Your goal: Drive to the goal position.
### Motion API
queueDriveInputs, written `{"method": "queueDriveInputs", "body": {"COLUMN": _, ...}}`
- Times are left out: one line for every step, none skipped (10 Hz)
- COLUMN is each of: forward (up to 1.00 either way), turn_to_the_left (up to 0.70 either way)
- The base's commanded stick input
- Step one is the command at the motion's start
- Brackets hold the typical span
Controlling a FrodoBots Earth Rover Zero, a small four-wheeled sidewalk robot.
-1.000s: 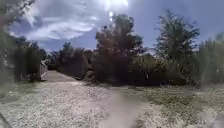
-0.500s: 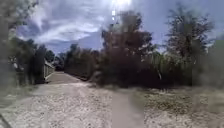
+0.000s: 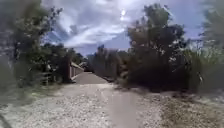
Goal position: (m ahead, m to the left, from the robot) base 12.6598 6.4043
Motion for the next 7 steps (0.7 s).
{"method": "queueDriveInputs", "body": {"forward": 0.7, "turn_to_the_left": 0.07}}
{"method": "queueDriveInputs", "body": {"forward": 0.7, "turn_to_the_left": 0.21}}
{"method": "queueDriveInputs", "body": {"forward": 0.7, "turn_to_the_left": 0.35}}
{"method": "queueDriveInputs", "body": {"forward": 0.7, "turn_to_the_left": 0.35}}
{"method": "queueDriveInputs", "body": {"forward": 0.7, "turn_to_the_left": 0.35}}
{"method": "queueDriveInputs", "body": {"forward": 0.7, "turn_to_the_left": 0.16}}
{"method": "queueDriveInputs", "body": {"forward": 0.7, "turn_to_the_left": 0.0}}
